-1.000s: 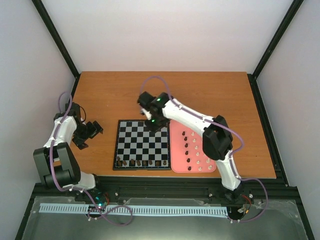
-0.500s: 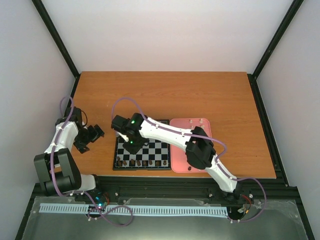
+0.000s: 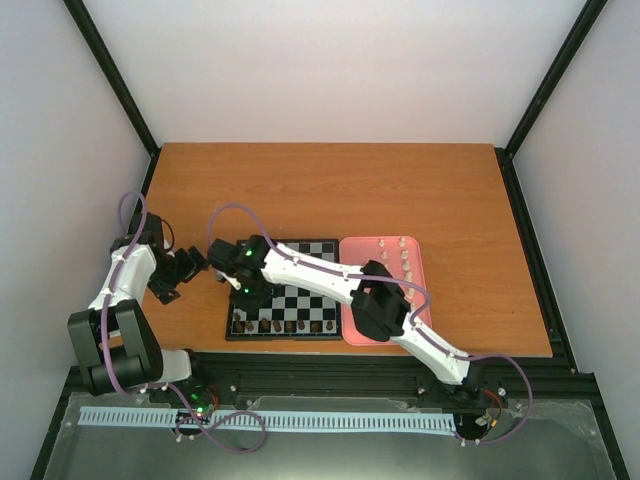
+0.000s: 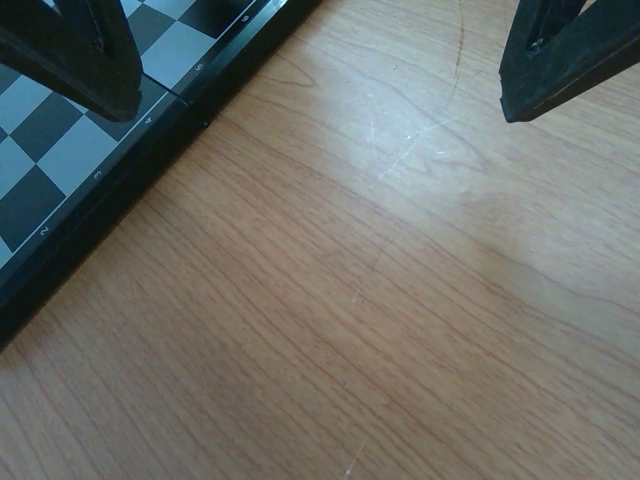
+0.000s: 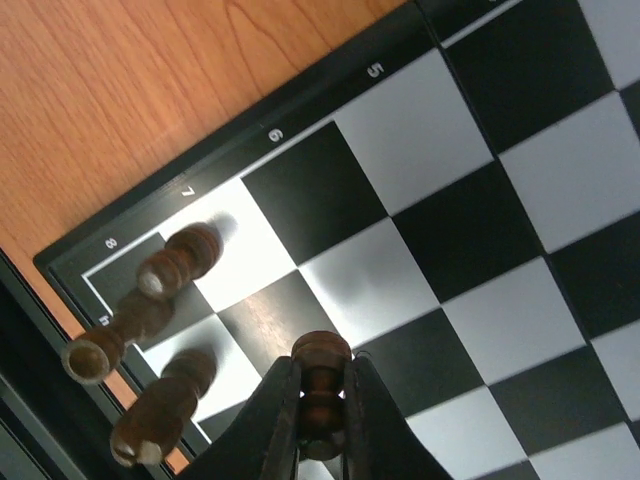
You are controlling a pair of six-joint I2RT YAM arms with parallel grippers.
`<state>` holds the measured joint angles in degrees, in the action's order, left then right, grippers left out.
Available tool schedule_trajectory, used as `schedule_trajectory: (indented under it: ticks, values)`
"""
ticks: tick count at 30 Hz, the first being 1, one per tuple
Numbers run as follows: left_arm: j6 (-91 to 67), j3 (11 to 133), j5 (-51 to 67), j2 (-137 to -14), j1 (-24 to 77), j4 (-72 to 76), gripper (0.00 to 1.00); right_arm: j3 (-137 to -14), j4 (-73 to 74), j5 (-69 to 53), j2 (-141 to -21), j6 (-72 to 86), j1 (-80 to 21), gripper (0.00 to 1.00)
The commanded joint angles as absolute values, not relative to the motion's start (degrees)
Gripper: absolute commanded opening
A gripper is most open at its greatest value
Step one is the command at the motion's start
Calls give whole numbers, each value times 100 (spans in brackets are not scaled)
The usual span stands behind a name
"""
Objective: Set up the chess pieces on the board
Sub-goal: Place the chess piece on the chessboard.
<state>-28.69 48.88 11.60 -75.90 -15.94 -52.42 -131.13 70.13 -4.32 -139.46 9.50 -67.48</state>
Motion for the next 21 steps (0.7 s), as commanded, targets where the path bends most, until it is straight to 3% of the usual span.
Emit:
schedule_trajectory:
  ticks: [1,21]
  values:
    - [-2857,4869,1244,-7514,-1564,-5150,100,-13460,7165,-578,-14185,961,-6853,3]
    - [-2830,4848,1300,-7594,-1564,-5113,100,-13609,7363,-827,-14500,897,-6864,4]
